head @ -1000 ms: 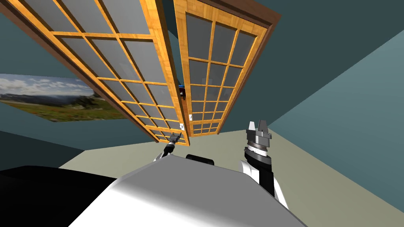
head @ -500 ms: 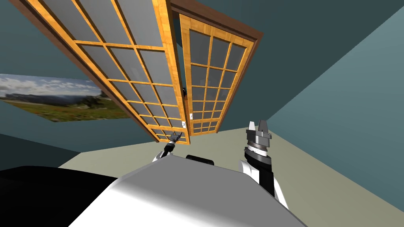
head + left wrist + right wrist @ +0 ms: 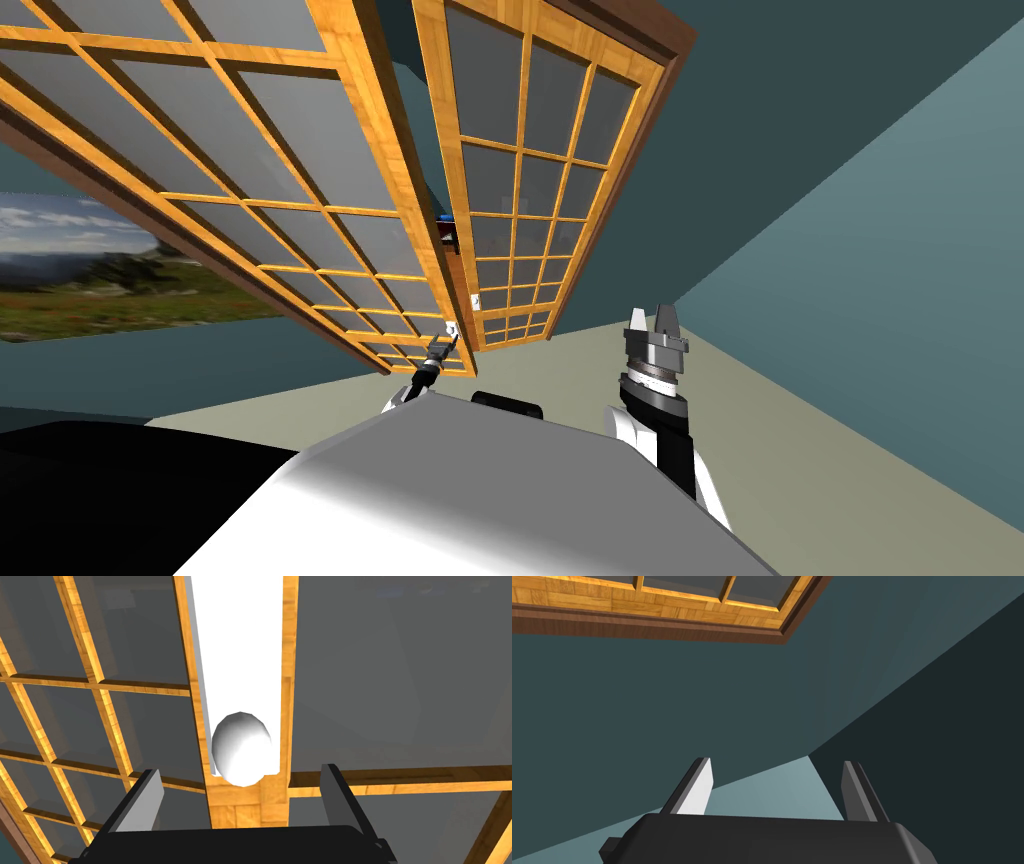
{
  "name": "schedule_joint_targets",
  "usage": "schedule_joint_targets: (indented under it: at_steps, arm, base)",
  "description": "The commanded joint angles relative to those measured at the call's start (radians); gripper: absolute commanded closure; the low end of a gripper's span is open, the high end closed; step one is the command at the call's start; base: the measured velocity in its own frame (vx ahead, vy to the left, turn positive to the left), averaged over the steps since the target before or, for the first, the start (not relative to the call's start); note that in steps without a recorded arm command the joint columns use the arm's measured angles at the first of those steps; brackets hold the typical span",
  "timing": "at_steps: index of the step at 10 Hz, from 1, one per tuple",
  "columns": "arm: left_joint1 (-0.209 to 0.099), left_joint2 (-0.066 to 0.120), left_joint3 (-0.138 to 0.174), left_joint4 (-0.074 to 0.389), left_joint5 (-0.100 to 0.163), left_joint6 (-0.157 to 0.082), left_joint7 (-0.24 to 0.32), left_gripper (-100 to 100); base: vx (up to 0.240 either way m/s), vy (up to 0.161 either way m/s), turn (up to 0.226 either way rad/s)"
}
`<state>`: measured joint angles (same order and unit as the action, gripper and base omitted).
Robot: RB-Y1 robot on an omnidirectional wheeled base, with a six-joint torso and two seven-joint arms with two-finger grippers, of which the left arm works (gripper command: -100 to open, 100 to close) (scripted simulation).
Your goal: Pull the door open
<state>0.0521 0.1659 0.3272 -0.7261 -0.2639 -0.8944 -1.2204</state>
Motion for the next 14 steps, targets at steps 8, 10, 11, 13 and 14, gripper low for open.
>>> schedule_joint_targets:
  at_steps: [8,10,11,13,14]
  arm:
    - [0.002,0.006,0.012,0.007,0.007,-0.008,0.001,100]
    - [0.005,0.012,-0.001,0.007,-0.029,0.027,-0.004,100]
    - [0.008,0.017,-0.01,0.006,-0.056,0.053,-0.008,100]
    - [0.012,0.027,-0.031,0.004,-0.112,0.105,-0.016,100]
    - [0.012,0.027,-0.031,0.004,-0.12,0.113,-0.016,100]
  base:
    - [0.048,0.003,-0.02]
    - [-0.008,0.005,-0.012]
    - [-0.027,0.028,-0.028]
    - [-0.036,0.022,-0.049]
    - [-0.037,0.012,-0.003]
